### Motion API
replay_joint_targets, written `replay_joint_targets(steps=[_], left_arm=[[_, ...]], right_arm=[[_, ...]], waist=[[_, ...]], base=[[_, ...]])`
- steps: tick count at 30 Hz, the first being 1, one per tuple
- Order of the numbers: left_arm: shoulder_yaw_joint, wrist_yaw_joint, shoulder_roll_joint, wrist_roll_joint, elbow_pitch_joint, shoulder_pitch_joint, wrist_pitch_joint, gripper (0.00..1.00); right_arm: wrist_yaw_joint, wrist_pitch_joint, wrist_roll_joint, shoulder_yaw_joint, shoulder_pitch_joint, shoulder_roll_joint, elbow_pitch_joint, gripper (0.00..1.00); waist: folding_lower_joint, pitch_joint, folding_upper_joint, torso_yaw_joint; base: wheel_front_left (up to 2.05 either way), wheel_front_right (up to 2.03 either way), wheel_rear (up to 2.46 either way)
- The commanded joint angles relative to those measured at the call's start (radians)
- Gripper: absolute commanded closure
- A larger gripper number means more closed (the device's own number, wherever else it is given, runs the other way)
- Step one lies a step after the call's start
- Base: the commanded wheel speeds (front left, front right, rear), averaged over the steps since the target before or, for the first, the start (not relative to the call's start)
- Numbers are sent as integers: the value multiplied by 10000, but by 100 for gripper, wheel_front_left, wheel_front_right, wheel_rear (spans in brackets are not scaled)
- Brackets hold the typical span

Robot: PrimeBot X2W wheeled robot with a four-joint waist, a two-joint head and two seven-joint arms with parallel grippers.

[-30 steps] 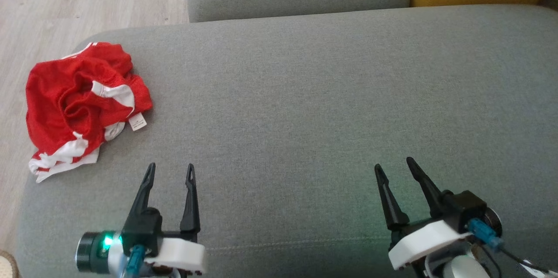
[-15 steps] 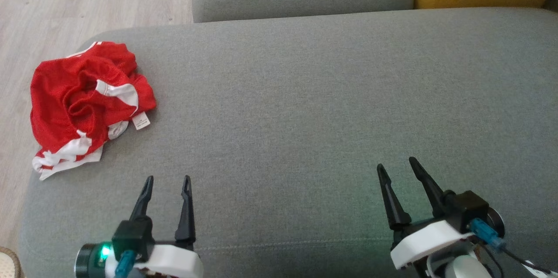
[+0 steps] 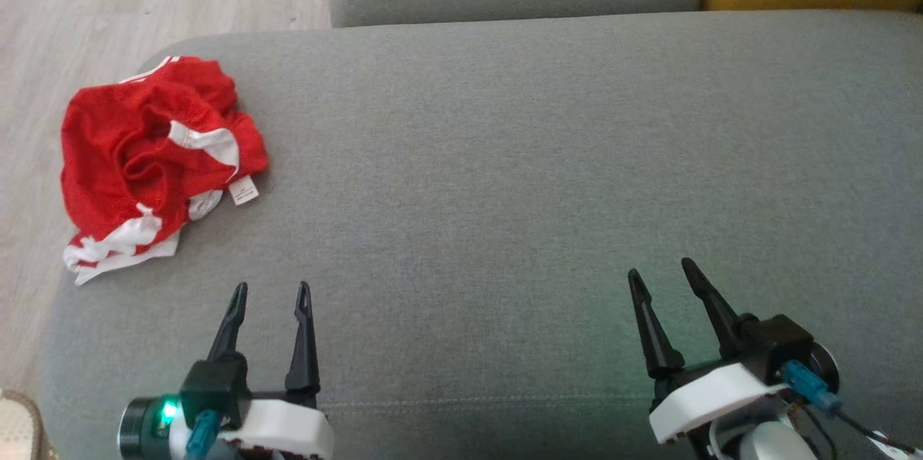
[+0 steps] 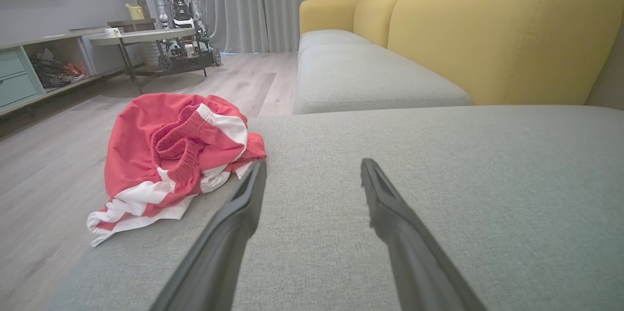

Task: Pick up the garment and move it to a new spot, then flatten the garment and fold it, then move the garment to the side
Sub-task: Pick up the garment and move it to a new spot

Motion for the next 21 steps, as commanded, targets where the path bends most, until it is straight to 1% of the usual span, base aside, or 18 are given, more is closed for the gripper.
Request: replay_joint_targets(steps=[1,5,15,18,21], left_arm=[[446,44,-19,25,-354,-488,-124,0],[544,1,-48,27,-424,-455,-124,0],[704,-7,-89,84,-521,-199,-124,0],[745,-35,-92,128,-573,-98,-124,0],[812,-85,118,383,-751,-243,-124,0]], right_arm=[[-2,-107,-100,199,-359,-118,-349,0],[-2,-107,-136,219,-267,-118,-325,0],[-2,-107,-90,267,-36,-118,-260,0],[-2,-107,-90,396,51,-118,-220,0],[-2,-107,-149,508,61,-118,-218,0]], waist=[[0,-15,0,132],[0,-51,0,565],[0,-249,0,1953],[0,-299,0,2279],[0,-175,0,2473]], base=[[0,0,0],[0,0,0],[0,0,0],[0,0,0],[0,0,0]])
